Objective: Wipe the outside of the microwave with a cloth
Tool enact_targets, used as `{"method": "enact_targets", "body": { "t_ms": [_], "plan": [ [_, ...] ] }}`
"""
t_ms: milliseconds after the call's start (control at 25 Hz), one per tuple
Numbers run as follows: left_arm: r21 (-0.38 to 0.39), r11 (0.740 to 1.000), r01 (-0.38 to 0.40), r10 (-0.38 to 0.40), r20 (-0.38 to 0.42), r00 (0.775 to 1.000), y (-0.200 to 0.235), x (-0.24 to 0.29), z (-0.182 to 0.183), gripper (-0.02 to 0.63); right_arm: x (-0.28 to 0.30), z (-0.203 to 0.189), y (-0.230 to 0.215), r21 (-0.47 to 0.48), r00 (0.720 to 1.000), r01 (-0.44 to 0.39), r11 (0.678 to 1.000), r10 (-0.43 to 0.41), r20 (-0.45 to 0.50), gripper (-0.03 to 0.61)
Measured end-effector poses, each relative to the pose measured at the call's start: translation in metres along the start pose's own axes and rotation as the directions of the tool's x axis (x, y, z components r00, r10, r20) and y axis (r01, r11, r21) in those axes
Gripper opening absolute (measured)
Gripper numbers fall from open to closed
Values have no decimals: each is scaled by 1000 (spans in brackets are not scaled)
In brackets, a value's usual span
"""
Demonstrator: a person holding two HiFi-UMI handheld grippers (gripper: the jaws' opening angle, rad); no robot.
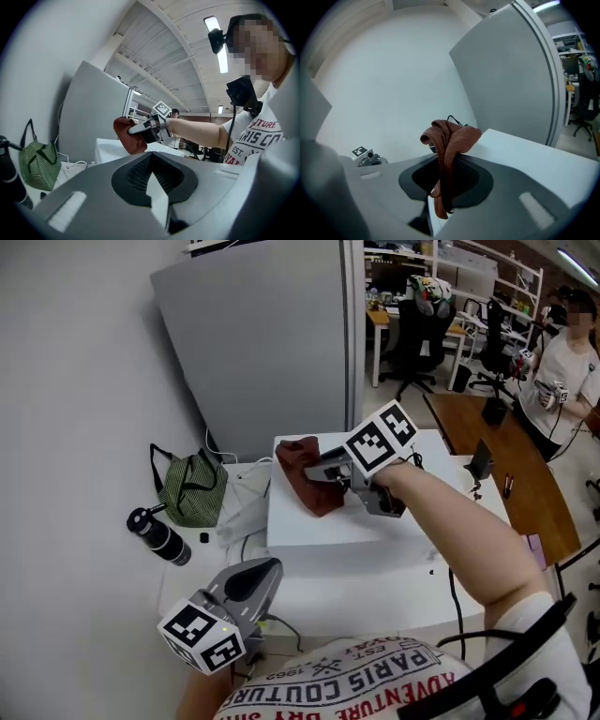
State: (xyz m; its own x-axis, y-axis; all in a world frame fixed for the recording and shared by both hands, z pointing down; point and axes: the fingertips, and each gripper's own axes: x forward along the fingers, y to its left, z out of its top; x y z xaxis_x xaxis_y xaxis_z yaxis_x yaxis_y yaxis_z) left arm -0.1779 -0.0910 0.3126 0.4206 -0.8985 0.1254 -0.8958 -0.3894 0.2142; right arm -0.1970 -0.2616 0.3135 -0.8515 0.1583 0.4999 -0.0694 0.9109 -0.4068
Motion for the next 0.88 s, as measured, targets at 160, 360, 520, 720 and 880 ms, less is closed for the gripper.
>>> {"method": "enact_targets", "body": {
  "t_ms": [160,360,520,720,880],
  "plan": [
    [-23,996,-83,83,12,996,22,-31,-3,5,45,8,4,-5,999,-31,999,31,-39,58],
    [-45,988,-150,150,11,989,39,-54,-9,6,83,3,-10,-51,991,25,998,-32,-126,58],
    [-58,983,-173,175,20,984,45,-61,-9,5,91,-7,-35,-58,976,99,993,-109,-187,57],
    [-57,986,-159,160,19,987,48,-55,-7,6,93,-10,-43,-81,971,113,990,-127,-203,58],
    [-42,990,-133,134,17,991,42,-44,-3,5,85,-13,-52,-71,967,121,990,-134,-217,58]
  ]
}}
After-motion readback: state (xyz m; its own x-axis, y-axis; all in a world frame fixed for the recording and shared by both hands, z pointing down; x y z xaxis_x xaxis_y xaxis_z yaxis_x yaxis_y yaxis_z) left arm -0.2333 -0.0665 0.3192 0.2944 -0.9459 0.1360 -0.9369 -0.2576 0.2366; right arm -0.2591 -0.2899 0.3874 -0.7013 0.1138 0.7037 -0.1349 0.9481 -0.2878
